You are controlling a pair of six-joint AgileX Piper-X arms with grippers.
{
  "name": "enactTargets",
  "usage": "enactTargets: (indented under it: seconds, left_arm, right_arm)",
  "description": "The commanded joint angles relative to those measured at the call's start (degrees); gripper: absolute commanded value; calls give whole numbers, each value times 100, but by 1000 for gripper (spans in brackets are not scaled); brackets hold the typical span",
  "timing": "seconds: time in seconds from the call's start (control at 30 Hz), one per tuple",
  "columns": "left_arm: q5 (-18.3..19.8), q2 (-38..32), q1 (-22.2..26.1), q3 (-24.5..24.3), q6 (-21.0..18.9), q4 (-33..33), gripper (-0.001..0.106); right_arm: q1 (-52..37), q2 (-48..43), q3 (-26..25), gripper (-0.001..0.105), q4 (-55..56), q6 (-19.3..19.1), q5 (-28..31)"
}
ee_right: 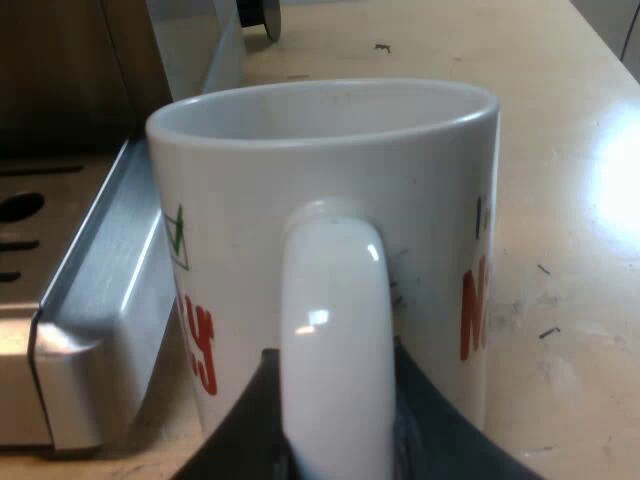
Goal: Remove mug from coffee machine
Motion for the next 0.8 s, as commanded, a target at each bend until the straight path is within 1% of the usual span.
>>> enactTargets:
  seconds: [0.03, 0.07, 0.1, 0.17, 0.3, 0.37, 0.5, 0.8]
  left_arm:
    - [-10, -2, -30, -6, -18, -50, 72]
    - [-10, -2, -30, -6, -18, -44, 72]
    - [-10, -2, -30, -6, -18, -18, 72]
    - [-10, -2, -30, -6, -18, 25, 72]
    - [-10, -2, -30, -6, -29, 107, 72]
    - [-10, -2, -30, -6, -29, 123, 72]
    - [-10, -2, -30, -6, -29, 120, 72]
    - [-10, -2, -30, -6, -29, 151, 72]
  right_arm:
    - [-26, 135, -151, 0, -518, -60, -3]
    - [-26, 190, -182, 0, -522, -60, -3]
    - [-26, 420, -342, 0, -533, -60, -3]
    - [-26, 579, -479, 0, -533, -60, 13]
    - [-26, 941, -766, 0, -533, -110, 183]
    - [-26, 1091, -851, 0, -533, -158, 182]
    - [-26, 1405, -969, 0, -712, -171, 386]
    - [-75, 1845, -1250, 0, -774, -190, 387]
